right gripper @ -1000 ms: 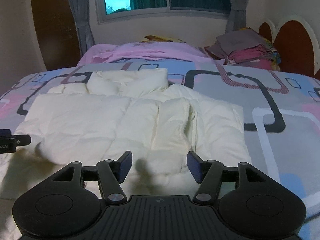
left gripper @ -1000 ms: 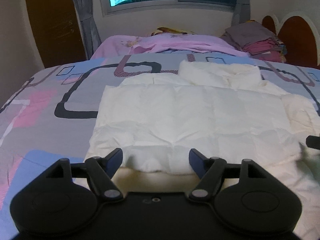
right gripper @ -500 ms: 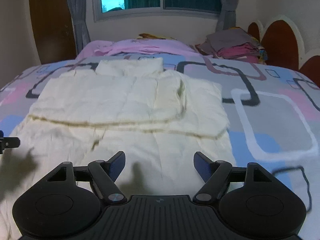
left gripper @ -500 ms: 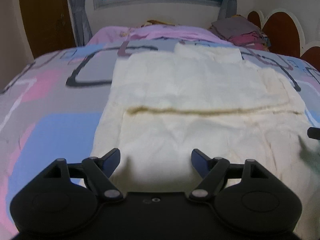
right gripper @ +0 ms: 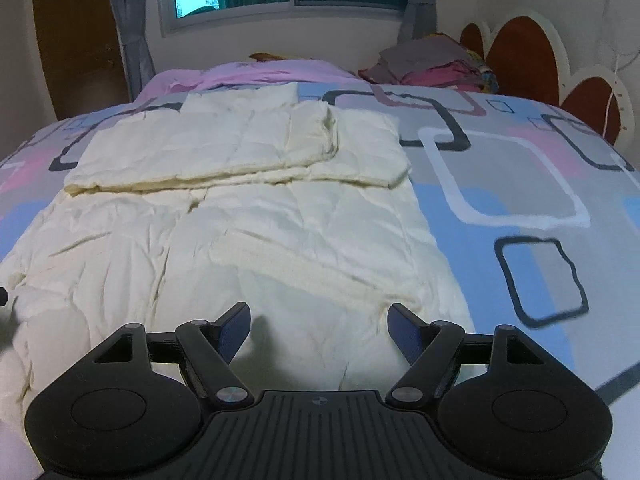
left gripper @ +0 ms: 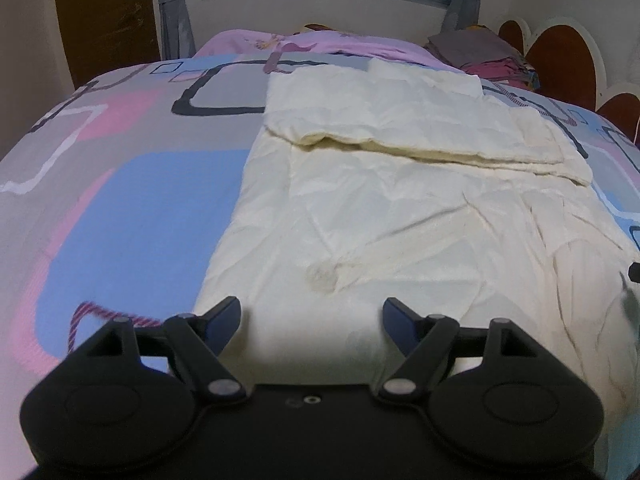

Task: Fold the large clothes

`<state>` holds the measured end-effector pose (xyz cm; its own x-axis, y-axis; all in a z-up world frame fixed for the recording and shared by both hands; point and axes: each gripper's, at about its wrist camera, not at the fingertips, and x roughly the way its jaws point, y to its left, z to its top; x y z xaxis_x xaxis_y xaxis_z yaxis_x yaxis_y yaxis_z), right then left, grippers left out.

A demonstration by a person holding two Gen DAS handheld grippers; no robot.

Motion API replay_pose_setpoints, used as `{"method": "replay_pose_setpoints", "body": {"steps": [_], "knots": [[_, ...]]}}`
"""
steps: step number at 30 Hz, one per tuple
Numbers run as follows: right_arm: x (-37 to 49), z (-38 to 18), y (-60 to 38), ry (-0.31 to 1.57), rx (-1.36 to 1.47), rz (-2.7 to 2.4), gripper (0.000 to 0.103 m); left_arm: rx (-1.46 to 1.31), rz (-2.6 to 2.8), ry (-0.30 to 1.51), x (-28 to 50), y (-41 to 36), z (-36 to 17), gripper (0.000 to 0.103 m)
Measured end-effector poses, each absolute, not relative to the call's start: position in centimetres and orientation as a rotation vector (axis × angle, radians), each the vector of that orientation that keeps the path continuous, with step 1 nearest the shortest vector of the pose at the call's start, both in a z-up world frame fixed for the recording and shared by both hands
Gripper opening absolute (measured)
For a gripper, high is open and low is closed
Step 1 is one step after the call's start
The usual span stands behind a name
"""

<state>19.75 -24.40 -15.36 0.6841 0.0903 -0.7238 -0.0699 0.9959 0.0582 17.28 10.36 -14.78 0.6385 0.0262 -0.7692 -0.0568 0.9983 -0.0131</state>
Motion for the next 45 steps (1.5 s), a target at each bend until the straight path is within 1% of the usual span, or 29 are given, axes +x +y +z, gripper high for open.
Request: {"method": "replay_pose_setpoints", "body": {"steps": [4,7,9,10,11,23,25,28,33,36,40,42,44,45], "knots": [[18.3,-15.5,-24.6,0.821,0.023,0.068,0.075,-0.047,0.058,0.876,15.7,11.4,-14.7,0.078],[17.3,-15.6,-25.6,0.826,0.031,0.037,0.076,-0.061,0.079,0.874,14.7,12.3,-14.7,0.080],[16.8,-15.7,-26.2,0.830,0.030,0.013,0.082,-0.066,0.091,0.881,14.4,12.8,-14.8,0.082],[16.5,-15.7,-26.5,0.825,0.029,0.000,0.089,-0.071,0.096,0.884,14.2,13.0,-14.8,0.083],[16.2,-15.8,-26.7,0.821,0.027,-0.011,0.092,-0.078,0.101,0.889,14.1,13.2,-14.9,0.084],[14.9,-17.2,-29.8,0.869,0.033,-0.073,0.092,-0.124,0.118,0.920,12.2,14.3,-15.8,0.084],[14.6,-17.6,-30.1,0.882,0.042,-0.070,0.092,-0.140,0.115,0.930,11.8,14.7,-16.1,0.082],[14.3,-18.3,-30.6,0.904,0.067,-0.070,0.091,-0.181,0.107,0.951,11.3,15.3,-16.6,0.077],[13.9,-18.7,-31.6,0.924,0.147,-0.060,0.091,-0.274,0.075,0.973,10.7,16.1,-17.3,0.063],[13.9,-18.9,-32.0,0.939,0.192,-0.054,0.091,-0.297,0.062,0.977,10.6,16.2,-17.5,0.060],[13.7,-19.2,-32.3,0.957,0.250,-0.049,0.091,-0.316,0.044,0.981,10.7,16.5,-17.8,0.060],[13.6,-19.2,-32.3,0.961,0.271,-0.035,0.079,-0.321,0.032,0.978,10.8,16.7,-17.9,0.059],[13.5,-19.0,-32.0,0.958,0.263,-0.034,0.075,-0.327,0.021,0.977,10.7,16.8,-17.9,0.058],[13.5,-19.0,-31.9,0.958,0.260,-0.029,0.071,-0.328,0.018,0.978,10.7,16.9,-17.9,0.053]]}}
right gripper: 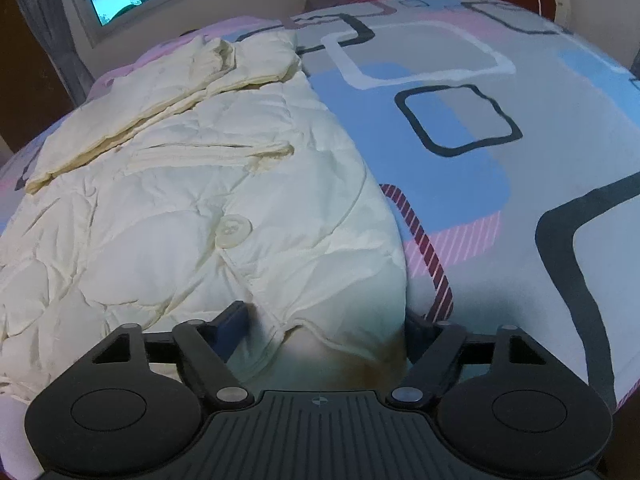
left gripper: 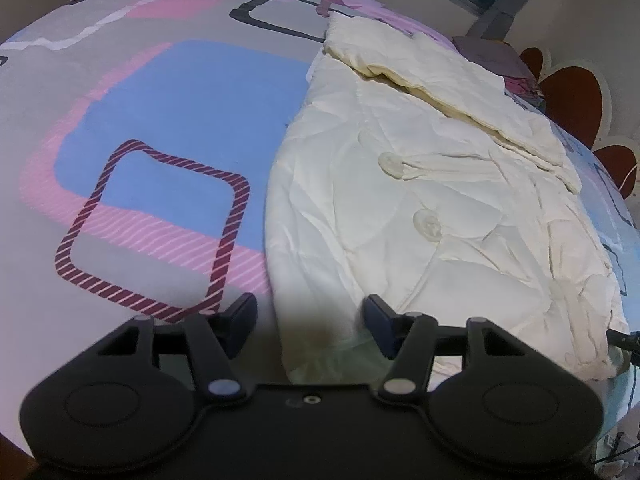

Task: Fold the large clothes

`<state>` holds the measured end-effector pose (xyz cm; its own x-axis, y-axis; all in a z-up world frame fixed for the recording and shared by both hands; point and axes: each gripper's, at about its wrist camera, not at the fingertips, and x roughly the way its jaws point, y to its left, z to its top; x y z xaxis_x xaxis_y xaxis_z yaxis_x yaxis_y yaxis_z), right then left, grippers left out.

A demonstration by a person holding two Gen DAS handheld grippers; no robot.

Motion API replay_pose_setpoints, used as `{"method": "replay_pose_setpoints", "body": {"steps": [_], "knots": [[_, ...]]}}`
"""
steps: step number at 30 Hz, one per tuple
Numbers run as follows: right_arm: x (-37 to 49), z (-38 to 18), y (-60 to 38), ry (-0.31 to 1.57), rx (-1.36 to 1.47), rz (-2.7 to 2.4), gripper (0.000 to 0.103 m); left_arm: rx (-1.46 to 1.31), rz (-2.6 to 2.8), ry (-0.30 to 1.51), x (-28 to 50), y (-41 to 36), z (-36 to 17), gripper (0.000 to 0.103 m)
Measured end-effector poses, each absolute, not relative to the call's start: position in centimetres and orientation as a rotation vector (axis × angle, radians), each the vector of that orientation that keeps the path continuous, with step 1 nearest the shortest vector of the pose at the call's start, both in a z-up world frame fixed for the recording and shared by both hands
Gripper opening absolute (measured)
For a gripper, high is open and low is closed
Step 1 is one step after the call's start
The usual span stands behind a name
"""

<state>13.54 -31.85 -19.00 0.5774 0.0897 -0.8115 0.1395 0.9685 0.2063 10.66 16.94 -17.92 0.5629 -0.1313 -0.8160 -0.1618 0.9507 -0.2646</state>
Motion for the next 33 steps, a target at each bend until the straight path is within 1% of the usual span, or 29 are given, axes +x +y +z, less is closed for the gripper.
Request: {"method": "replay_pose_setpoints", "body": {"steps": [1,2,3,4,5,6,8,9,11,14,24,29,33], "knots": [[13.6,-19.0,-31.8,0.958,0.263,-0.025,0.065,-0.328,0.013,0.978,10.7,17.0,-17.9,0.050],[13.6,-18.9,-31.7,0.958,0.268,-0.022,0.056,-0.330,0.005,0.979,10.8,17.0,-17.9,0.039],[13.6,-18.8,-31.6,0.957,0.273,-0.015,0.051,-0.339,-0.008,0.983,10.8,17.1,-17.9,0.026],[13.6,-18.6,-31.5,0.956,0.276,-0.009,0.043,-0.353,-0.021,0.991,10.9,17.1,-17.9,0.022],[13.7,-18.5,-31.3,0.956,0.275,-0.009,0.039,-0.362,-0.028,0.995,11.0,17.1,-17.9,0.019],[13.7,-18.4,-31.1,0.955,0.271,-0.008,0.037,-0.362,-0.031,0.996,11.0,17.1,-17.9,0.018],[13.8,-18.2,-30.9,0.955,0.265,-0.002,0.029,-0.366,-0.044,0.996,11.1,17.0,-17.9,0.012],[13.9,-18.1,-30.7,0.955,0.262,-0.001,0.028,-0.373,-0.047,0.994,11.1,17.0,-17.8,0.009],[13.9,-17.6,-30.7,0.947,0.265,0.002,0.023,-0.382,-0.054,0.983,11.1,17.0,-17.5,0.007],[14.0,-16.4,-30.8,0.926,0.272,0.011,0.020,-0.400,-0.069,0.960,11.3,17.2,-16.6,0.006],[17.4,-11.8,-30.0,0.813,0.301,0.080,0.019,-0.419,-0.090,0.818,13.9,16.9,-11.4,0.004],[21.6,-10.3,-29.6,0.763,0.305,0.108,0.018,-0.413,-0.080,0.749,17.0,16.7,-9.2,0.004],[25.5,-9.5,-29.5,0.730,0.298,0.114,0.018,-0.399,-0.060,0.715,20.4,16.2,-8.6,0.004]]}}
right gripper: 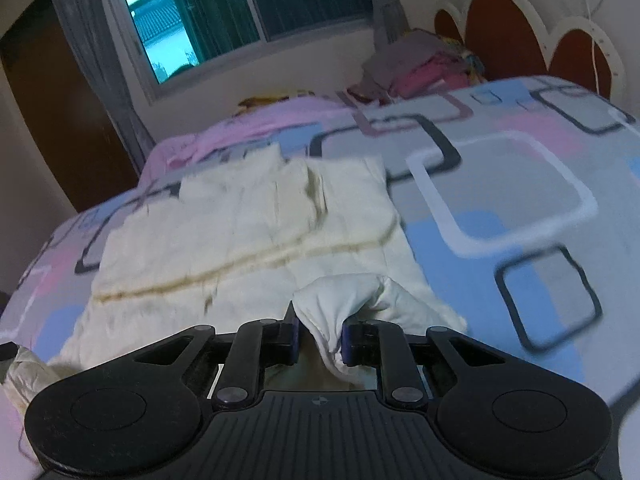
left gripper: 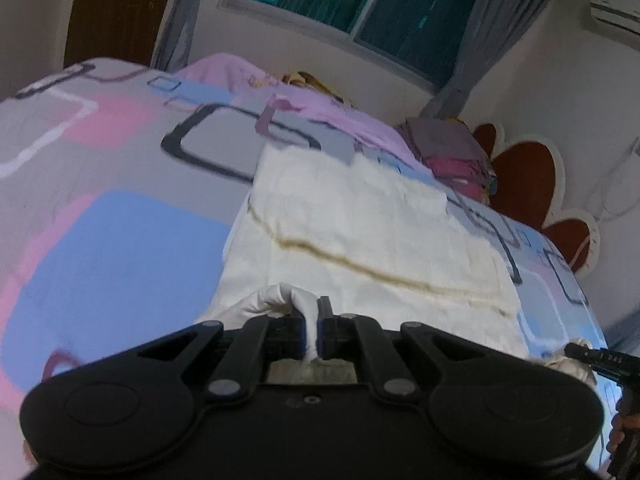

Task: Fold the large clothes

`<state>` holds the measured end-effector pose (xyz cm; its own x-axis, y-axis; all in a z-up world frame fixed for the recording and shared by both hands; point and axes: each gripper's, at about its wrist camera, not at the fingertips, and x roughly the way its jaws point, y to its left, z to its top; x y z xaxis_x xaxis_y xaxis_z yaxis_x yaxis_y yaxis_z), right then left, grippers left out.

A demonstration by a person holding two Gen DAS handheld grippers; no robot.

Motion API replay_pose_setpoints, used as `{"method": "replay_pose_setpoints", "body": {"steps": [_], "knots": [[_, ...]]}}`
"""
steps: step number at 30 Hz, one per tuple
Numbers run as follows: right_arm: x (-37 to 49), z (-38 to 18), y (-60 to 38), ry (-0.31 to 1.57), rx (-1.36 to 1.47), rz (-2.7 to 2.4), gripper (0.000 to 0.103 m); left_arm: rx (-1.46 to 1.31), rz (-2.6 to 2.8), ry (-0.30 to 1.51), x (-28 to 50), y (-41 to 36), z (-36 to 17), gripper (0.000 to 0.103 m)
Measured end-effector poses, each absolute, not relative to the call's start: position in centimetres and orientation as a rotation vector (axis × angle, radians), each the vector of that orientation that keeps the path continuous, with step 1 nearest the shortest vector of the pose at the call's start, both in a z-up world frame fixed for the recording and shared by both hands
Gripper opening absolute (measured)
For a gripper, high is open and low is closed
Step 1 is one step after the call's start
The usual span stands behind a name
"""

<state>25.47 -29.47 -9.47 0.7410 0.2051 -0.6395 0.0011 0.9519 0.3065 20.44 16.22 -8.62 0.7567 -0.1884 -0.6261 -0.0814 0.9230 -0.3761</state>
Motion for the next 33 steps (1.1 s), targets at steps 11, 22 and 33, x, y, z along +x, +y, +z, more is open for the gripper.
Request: {"method": "replay_pose_setpoints", "body": {"steps": [11,22,33], "knots": [[37.4,-7.7,-30.3,0.639,0.298,0.095,0.017,-0.381,0.018,0.587,31.4,15.2,-6.3,0.004],[50.9,-9.7,-30.7,0.640,0.303,0.028,0.017,-0.302,0.143,0.552,43.5,13.8,-7.0,0.004],[58.5,-13.9,-31.0,0.682,0.338,-0.049,0.017,-0.247,0.213,0.572,51.1,12.5,-10.4,0.004]]}}
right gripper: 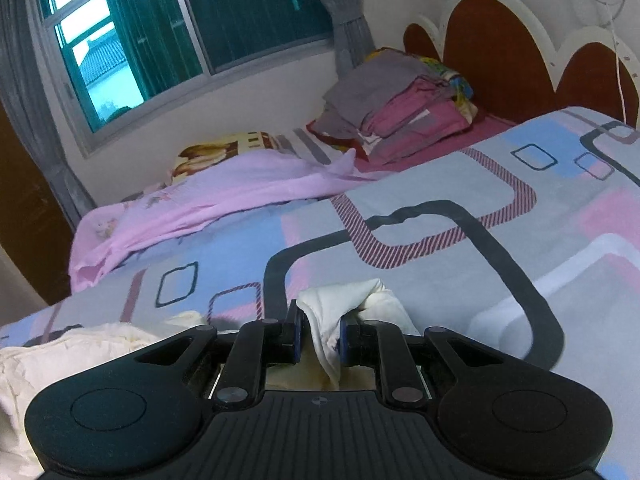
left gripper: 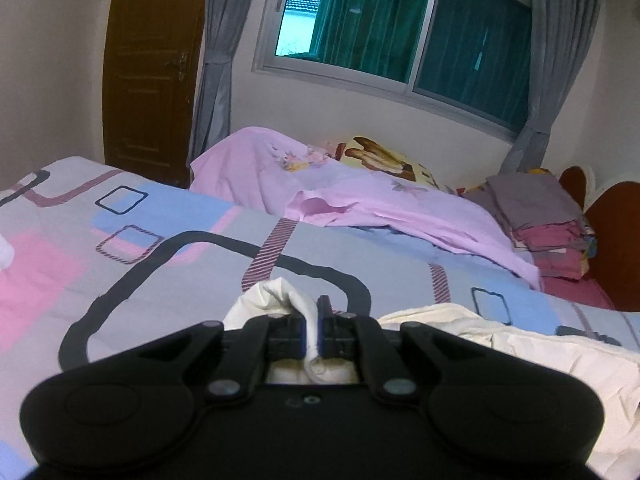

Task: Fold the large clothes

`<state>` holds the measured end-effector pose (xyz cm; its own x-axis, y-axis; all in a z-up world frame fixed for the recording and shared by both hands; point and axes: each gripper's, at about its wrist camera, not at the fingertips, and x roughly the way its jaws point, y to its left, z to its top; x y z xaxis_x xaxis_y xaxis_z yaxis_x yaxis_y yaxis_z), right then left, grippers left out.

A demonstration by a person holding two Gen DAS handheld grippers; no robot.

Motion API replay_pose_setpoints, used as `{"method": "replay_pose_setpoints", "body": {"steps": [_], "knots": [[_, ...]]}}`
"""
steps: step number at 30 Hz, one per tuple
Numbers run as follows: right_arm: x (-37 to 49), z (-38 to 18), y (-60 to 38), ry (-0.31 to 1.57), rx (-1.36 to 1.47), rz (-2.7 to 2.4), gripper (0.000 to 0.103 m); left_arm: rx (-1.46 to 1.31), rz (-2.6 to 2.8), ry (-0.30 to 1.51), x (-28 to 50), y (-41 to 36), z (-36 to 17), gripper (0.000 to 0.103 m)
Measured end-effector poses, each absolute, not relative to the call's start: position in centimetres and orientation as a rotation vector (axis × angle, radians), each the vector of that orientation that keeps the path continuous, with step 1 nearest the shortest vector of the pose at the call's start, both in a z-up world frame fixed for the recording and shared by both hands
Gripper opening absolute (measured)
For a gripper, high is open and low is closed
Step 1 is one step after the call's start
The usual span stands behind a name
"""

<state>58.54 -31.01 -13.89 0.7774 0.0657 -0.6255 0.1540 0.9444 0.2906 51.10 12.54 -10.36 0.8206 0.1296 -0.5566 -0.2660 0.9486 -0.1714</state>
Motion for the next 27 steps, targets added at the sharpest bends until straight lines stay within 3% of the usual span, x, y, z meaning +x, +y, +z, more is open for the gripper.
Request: {"method": "replay_pose_setpoints", "body": {"steps": [7,9,10,12,13,14,16,17,19,20,21,23,25,27], "knots": [[61.0,-16.4,-31.0,0.714,0.337,-0.097,0.019,-0.195,0.233,0.611,53.9,12.0,-12.8,0.005],[61.2,-16.9,-30.8,0.711,0.326,-0.109,0.029,-0.154,0.249,0.621,54.3,11.6,-13.7,0.010],[61.3,-17.2,-30.7,0.711,0.323,-0.114,0.039,-0.136,0.248,0.643,54.7,11.5,-14.4,0.010],[61.3,-17.2,-30.8,0.706,0.327,-0.119,0.044,-0.119,0.232,0.686,55.0,11.4,-15.3,0.010],[61.2,-16.9,-30.9,0.697,0.338,-0.114,0.051,-0.131,0.229,0.682,54.8,11.5,-15.3,0.011],[61.0,-16.4,-31.1,0.678,0.346,-0.110,0.070,-0.154,0.225,0.676,54.5,11.9,-15.0,0.014],[59.9,-14.8,-31.1,0.607,0.321,-0.137,0.095,-0.202,0.214,0.664,53.8,12.6,-13.9,0.022],[59.3,-14.1,-31.0,0.566,0.308,-0.137,0.095,-0.214,0.210,0.649,53.4,12.8,-13.2,0.028],[58.5,-12.6,-30.7,0.526,0.294,-0.114,0.095,-0.219,0.213,0.606,52.2,13.1,-11.7,0.060],[58.0,-12.1,-30.4,0.506,0.291,-0.097,0.094,-0.209,0.226,0.568,51.4,13.0,-10.9,0.084],[57.6,-11.6,-29.7,0.487,0.270,-0.078,0.091,-0.195,0.237,0.515,50.3,12.8,-10.2,0.086],[57.1,-11.2,-27.7,0.472,0.200,-0.037,0.073,-0.162,0.212,0.482,49.5,11.9,-9.4,0.086],[57.2,-11.5,-25.5,0.469,0.133,0.007,0.063,-0.141,0.181,0.488,49.2,10.7,-9.3,0.085],[57.4,-12.4,-23.1,0.482,0.063,0.046,0.063,-0.092,0.150,0.496,49.3,8.9,-10.0,0.083]]}}
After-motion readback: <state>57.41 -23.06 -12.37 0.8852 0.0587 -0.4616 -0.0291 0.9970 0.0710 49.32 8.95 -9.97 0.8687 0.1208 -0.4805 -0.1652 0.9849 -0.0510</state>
